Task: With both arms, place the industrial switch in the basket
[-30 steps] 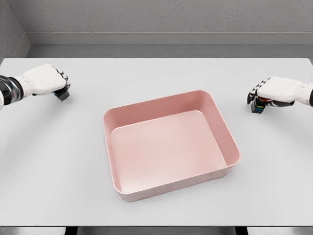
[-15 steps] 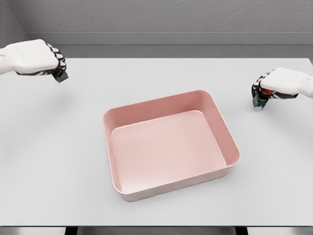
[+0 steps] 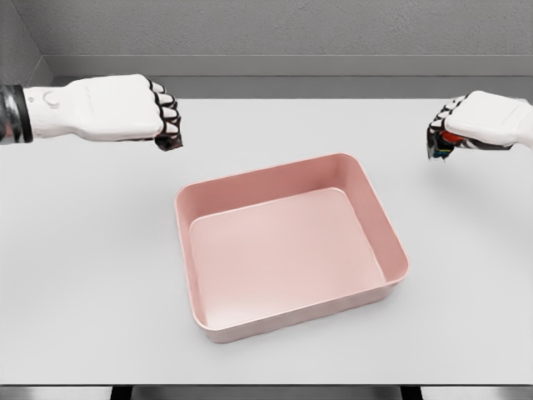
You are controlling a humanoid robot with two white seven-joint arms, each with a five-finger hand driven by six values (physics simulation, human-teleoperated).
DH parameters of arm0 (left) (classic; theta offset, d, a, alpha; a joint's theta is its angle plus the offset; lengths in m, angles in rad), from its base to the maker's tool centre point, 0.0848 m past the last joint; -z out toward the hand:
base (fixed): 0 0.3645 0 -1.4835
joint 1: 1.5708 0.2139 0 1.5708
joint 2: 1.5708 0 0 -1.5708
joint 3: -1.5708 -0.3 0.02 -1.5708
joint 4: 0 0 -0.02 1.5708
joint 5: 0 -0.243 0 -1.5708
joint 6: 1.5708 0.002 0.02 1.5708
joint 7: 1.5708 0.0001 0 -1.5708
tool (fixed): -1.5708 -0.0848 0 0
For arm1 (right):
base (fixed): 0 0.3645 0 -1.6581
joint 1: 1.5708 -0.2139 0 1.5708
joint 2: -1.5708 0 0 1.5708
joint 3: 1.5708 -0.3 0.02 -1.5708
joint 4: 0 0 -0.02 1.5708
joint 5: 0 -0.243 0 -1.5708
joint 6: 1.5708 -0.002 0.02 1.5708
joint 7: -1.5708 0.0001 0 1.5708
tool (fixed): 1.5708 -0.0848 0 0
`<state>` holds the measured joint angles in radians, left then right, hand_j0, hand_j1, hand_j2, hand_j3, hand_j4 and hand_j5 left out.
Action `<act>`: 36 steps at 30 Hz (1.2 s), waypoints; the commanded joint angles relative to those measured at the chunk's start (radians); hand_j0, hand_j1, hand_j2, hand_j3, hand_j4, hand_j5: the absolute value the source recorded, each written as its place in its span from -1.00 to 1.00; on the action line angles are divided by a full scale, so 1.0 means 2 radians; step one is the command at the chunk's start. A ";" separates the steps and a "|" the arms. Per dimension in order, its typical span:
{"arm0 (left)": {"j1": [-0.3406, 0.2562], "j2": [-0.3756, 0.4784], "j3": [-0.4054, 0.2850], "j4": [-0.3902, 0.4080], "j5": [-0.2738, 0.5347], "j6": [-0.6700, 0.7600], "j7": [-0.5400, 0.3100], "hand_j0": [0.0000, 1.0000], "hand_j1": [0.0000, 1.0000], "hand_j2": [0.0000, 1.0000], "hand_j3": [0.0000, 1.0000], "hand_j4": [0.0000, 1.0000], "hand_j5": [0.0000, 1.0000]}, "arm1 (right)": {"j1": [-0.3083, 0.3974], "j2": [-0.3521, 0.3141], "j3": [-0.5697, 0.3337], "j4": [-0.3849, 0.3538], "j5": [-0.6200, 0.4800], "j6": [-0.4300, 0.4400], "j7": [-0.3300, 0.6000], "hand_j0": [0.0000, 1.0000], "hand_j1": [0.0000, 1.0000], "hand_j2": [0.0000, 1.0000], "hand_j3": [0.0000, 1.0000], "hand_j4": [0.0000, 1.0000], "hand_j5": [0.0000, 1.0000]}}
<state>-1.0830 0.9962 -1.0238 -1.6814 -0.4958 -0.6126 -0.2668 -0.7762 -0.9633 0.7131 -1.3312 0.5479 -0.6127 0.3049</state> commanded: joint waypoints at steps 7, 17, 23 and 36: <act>-0.031 -0.043 -0.070 -0.041 0.041 0.001 -0.001 -0.22 -0.22 -0.22 -0.22 -0.22 -0.22 | 0.002 -0.018 -0.029 -0.058 -0.015 0.001 -0.004 -0.05 -0.05 -0.05 -0.05 -0.05 -0.05; -0.041 -0.052 -0.129 -0.041 0.058 0.001 -0.001 -0.13 -0.13 -0.13 -0.13 -0.13 -0.13 | 0.034 -0.024 -0.057 -0.128 -0.023 0.001 -0.004 -0.05 -0.05 -0.05 -0.05 -0.05 -0.05; -0.044 -0.057 -0.144 -0.041 0.058 0.001 -0.001 0.18 0.18 0.18 0.18 0.18 0.18 | 0.045 -0.035 -0.057 -0.164 -0.037 0.001 -0.004 -0.05 -0.05 -0.05 -0.05 -0.05 -0.05; -0.061 -0.054 -0.142 -0.040 0.059 0.001 -0.001 0.79 0.79 0.79 0.79 0.79 0.79 | 0.059 -0.039 -0.063 -0.203 -0.054 0.001 -0.004 -0.05 -0.05 -0.05 -0.05 -0.05 -0.05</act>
<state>-1.2057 0.8855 -1.3097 -1.7619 -0.3834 -0.6121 -0.2691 -0.6535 -1.0437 0.5888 -1.7300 0.4470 -0.6127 0.2982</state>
